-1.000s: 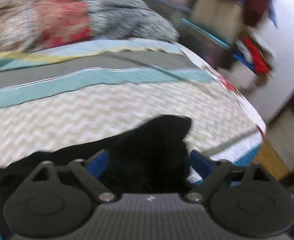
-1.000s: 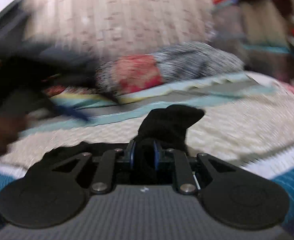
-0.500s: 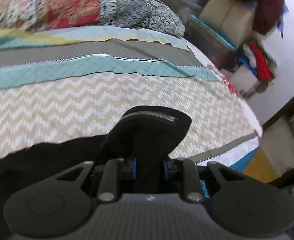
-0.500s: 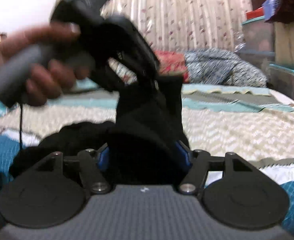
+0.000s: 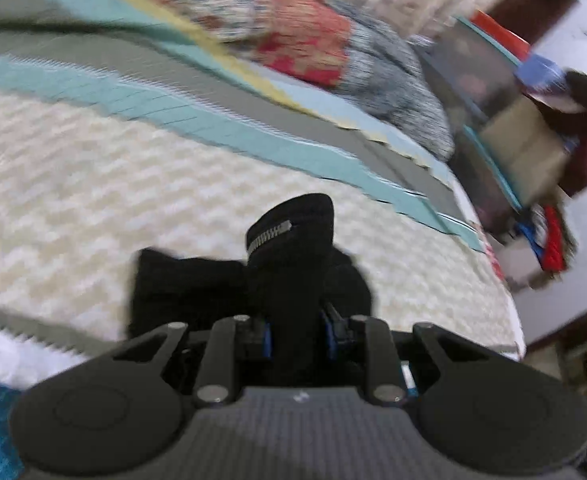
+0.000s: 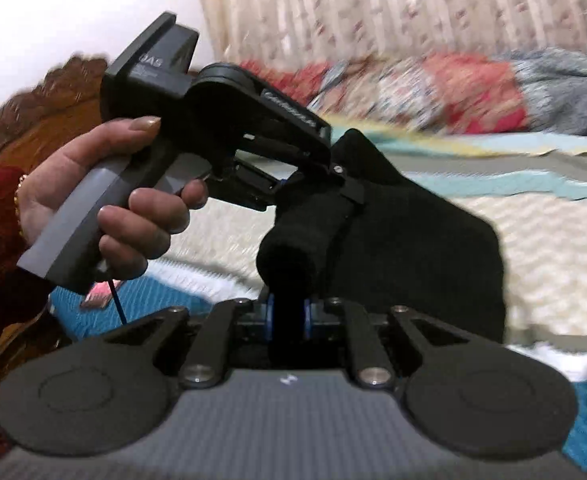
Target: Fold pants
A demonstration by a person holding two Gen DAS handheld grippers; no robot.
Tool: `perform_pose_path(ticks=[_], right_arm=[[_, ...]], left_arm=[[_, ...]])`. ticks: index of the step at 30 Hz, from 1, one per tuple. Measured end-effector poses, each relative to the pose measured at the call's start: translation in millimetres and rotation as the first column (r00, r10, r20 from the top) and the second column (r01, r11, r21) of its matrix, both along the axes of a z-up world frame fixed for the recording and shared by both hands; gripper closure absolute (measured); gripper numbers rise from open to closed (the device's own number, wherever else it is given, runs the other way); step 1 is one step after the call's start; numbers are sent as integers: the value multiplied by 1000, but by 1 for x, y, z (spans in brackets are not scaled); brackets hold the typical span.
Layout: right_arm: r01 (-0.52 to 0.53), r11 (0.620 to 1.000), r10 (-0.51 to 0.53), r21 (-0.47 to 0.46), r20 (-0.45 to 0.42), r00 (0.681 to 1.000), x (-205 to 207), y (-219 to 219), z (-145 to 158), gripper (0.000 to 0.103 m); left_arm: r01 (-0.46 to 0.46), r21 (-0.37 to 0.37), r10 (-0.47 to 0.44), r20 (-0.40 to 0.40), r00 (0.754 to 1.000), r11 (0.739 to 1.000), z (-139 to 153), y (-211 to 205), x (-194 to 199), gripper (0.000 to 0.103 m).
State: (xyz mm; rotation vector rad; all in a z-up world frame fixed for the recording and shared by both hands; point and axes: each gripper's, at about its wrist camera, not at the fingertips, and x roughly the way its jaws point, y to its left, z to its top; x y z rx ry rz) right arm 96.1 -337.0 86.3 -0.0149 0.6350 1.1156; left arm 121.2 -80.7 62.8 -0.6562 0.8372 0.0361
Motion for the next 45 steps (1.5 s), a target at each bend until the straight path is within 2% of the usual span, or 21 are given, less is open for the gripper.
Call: perform_pose_path(ticks=[4,5,8,10,11,12,14,17,20,22,25,27,30,32,34,35,38,42,45], right_arm=[[-69,994,67,-88,-27,997,-7,38,-15,86],[-86,990,82,-111,-39,996,-17,44,-21,82],[-146,974,141,-173,-44,989,-20,60,-41,76],[-169,972,166,-163,-34,986,-21,58,-34,58],[-197,970,192,-143,-53,980,-21,53,-29,44],[-221,969,214,-112,-71,974,-24,45,-24,42],[-221,974,217,-50,-66,974,-29,24,-9,42],[-133,991,134,25,-22,991,-25,-14,14,45],[22,999,-22,32,17,1000,-1,-49,23,66],[102,995,-101,13,-13,995,13,-65,21,72],[146,989,-146,-5,-81,986,28,-73,6,74],[154,987,-158,-52,-109,981,29,-68,-14,73],[198,970,-214,-139,-111,971,26,-66,-42,69],[222,967,-243,-127,-175,954,31,-72,-53,64],[229,965,-251,-124,-211,945,39,-76,-51,61],[226,966,-248,-125,-208,946,37,-78,-48,57],[253,960,-273,-122,-187,944,30,-80,-44,35],[273,958,-285,-84,-251,925,27,-94,-43,32],[256,964,-263,-63,-304,916,36,-96,-44,25]], left_arm=[[-86,-36,85,-50,995,996,-35,32,-15,82],[-108,-38,106,-66,992,993,-46,36,-16,80],[-159,-14,155,-130,979,987,-82,43,-18,66],[-169,-8,168,-102,981,986,-85,43,-22,59],[-173,-4,172,-96,980,985,-82,42,-23,51],[-182,13,182,-97,978,983,-78,41,-25,45],[-189,40,191,-74,979,981,-68,41,-33,45],[-201,39,202,-39,979,979,-51,36,-54,45],[-159,62,159,8,987,985,-38,20,-72,45],[-125,126,124,16,992,984,-35,4,-78,45],[-90,230,93,-3,996,969,-42,-14,-85,48],[-86,242,100,-44,994,967,-53,-17,-83,46],[-66,217,79,-51,996,974,-76,-20,-85,42],[-82,217,96,-55,994,973,-85,-20,-83,38],[-101,197,116,-64,991,975,-83,-19,-82,38],[-99,197,115,-69,991,975,-82,-19,-82,37],[-101,222,121,-77,990,970,-76,-20,-85,29],[-125,177,146,-110,983,976,-72,-17,-90,16],[-149,123,165,-139,976,981,-72,-15,-93,13]])
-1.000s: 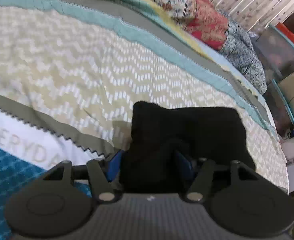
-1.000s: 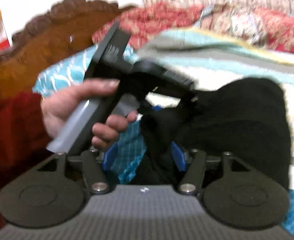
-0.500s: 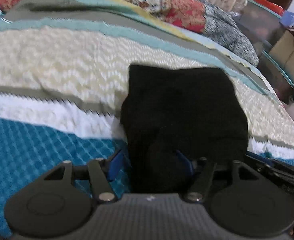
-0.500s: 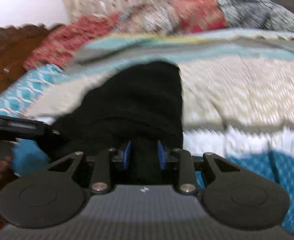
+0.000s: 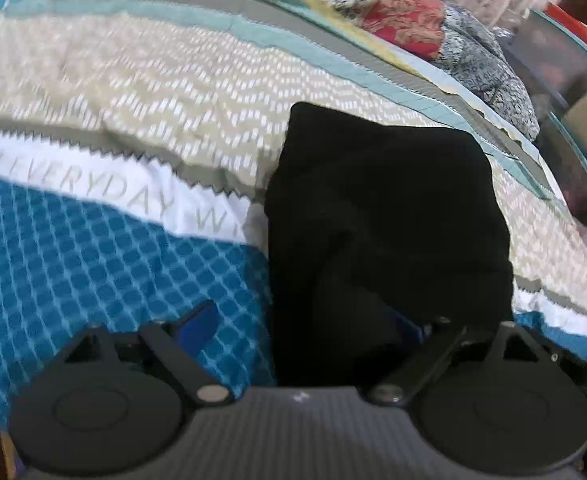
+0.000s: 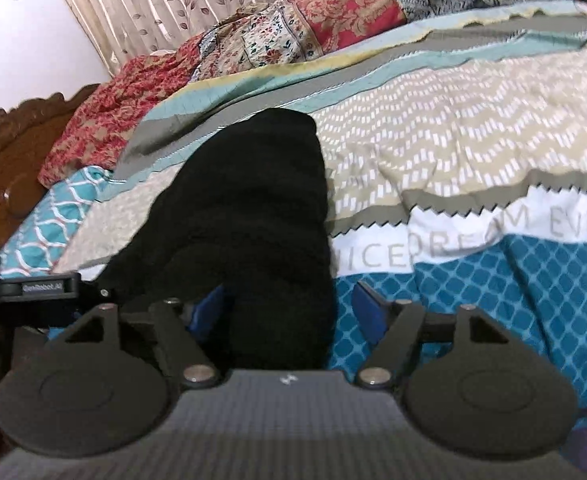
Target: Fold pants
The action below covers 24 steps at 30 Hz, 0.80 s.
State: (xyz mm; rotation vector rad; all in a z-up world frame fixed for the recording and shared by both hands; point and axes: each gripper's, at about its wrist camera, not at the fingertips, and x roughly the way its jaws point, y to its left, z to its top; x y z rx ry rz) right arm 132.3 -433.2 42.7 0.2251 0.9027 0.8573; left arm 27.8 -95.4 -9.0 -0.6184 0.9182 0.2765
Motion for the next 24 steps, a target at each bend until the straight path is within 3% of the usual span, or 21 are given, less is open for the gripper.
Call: perform_pose_path(ticks=[2,6,10,12,14,16,17,19,20,22,24], right_arm=[[-12,999,15,45,-62,998,4,0,-2,19],[-2,992,28,127,-200,979,16,2,-10,15],[-16,993,40,114,-206,978,31,16,-13,15],[-20,993,43,116,-193,980,47,20,-20,15],[-52,989,84,141,-235,968,60,26,-31,13],[-93,982,144,163,-334,932,65,39,-45,13],[-114,979,168,170,-350,921,63,47,-46,14],[-183,972,222,144,-330,918,52,65,-40,23],[-202,972,231,121,-320,919,47,71,-36,36],[-208,968,243,141,-305,921,42,72,-23,44],[-212,958,259,195,-264,929,43,70,-3,46]], left_arm=[[-4,-55,4,3,1000,999,2,0,-3,12],[30,-147,-22,57,998,989,2,-2,-2,3],[-16,-171,23,40,999,985,-14,13,6,0],[-39,-220,48,33,998,975,-26,25,7,0],[-35,-241,47,48,998,970,-30,27,8,1],[17,-245,1,74,997,969,-28,22,12,9],[44,-260,-20,94,995,965,-27,17,14,22],[45,-232,-19,114,993,972,-23,10,15,30],[50,-227,-21,128,992,973,-20,11,14,38],[65,-310,-3,197,980,948,-13,22,11,50],[77,-367,27,270,962,927,2,33,14,52]])
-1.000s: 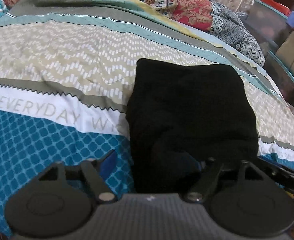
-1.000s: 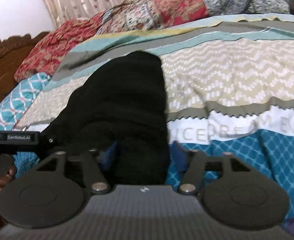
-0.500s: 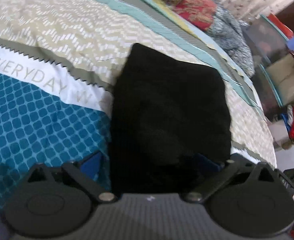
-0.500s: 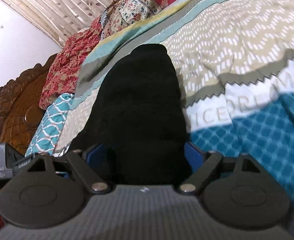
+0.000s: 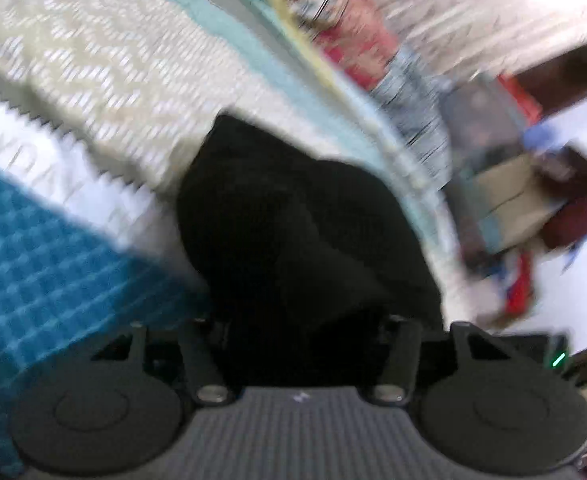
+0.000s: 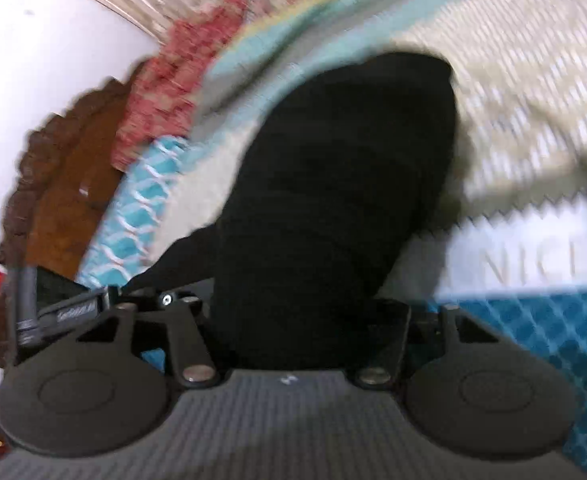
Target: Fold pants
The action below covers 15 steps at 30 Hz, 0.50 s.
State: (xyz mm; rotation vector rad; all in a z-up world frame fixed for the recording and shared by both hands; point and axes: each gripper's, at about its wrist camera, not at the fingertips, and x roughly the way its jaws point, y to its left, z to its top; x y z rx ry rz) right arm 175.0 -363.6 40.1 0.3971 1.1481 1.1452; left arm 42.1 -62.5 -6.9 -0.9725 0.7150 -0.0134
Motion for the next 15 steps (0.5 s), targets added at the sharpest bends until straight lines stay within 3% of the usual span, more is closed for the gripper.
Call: perform_pose_path(ticks=[1,4,8,11,13,15], right_arm=[[-1,1000,1,19,39,999,1,1,11,46],[3,996,-21,87,206,978,12,12,51,46],[13,983,-89,186,408,909,51,27,94,46],[17,977,-130,215,525,841,90,43,108,45],[29,979,-136,200,547,826,121,56,103,45],[51,984,-138,173,539,831,154,69,87,46]], left_arm=[[3,22,-4,39,999,1000,13,3,5,52],[18,182,-46,147,988,983,62,7,38,52],[-10,322,-83,274,958,947,108,20,95,52],[-54,369,-70,314,947,928,117,30,149,50],[-78,391,-49,305,951,917,109,40,184,50],[-95,412,-23,272,962,906,93,46,221,50]])
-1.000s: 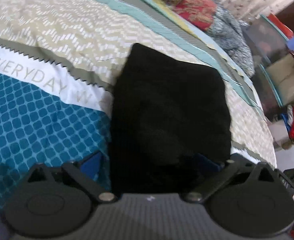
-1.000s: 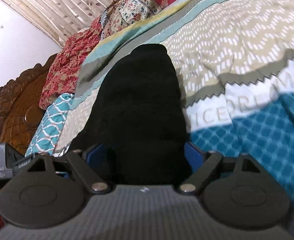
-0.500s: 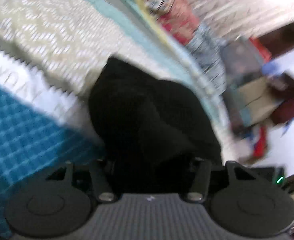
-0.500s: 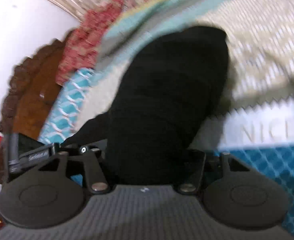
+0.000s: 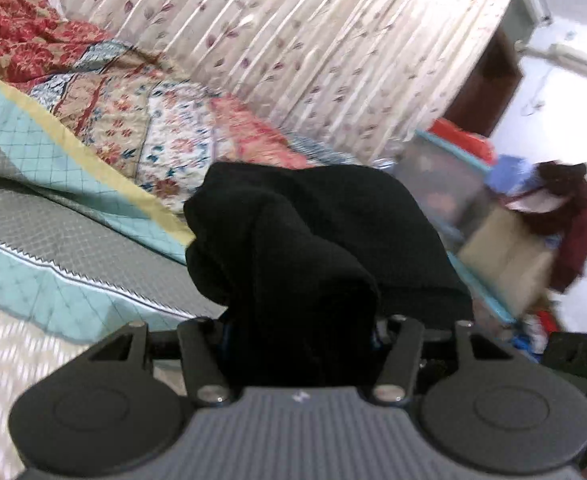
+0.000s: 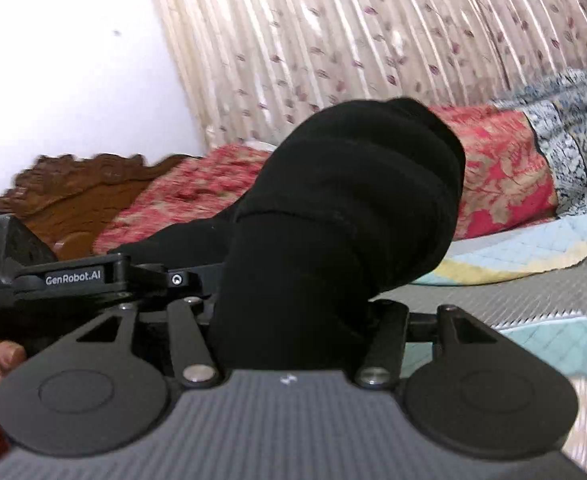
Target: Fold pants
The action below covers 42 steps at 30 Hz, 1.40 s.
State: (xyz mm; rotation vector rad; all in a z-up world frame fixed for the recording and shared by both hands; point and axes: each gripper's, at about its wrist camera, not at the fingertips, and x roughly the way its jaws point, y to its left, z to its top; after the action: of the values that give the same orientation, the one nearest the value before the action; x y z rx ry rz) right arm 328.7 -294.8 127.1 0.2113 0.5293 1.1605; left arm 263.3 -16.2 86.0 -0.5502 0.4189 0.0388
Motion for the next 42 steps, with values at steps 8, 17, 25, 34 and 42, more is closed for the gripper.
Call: perform_pose_path(ticks=[8,17,25,34,42], right_arm=[[68,977,-110,-200,-207,972,65,15,-93,43],[153,947,-233,-283,-275,933,56,9,-97,18],[249,893,-352,-376,-236,906,-23,-53,-73,18],[232,877,-354,-420,-241,904,-122,-80,-54,17],[208,883,-347,-420,-287,893,-186,-98,-61,13]], left_arm=[[-106,10,105,-259,960,994,-108,20,77,51],[-242,50,244,-355,903,969,-90,6,50,29],[-218,239,301,-410,861,946,-44,-46,-21,22],[-194,283,311,-466,828,939,-27,-106,-124,0],[-164,345,333,-515,790,924,-24,-146,-176,0]])
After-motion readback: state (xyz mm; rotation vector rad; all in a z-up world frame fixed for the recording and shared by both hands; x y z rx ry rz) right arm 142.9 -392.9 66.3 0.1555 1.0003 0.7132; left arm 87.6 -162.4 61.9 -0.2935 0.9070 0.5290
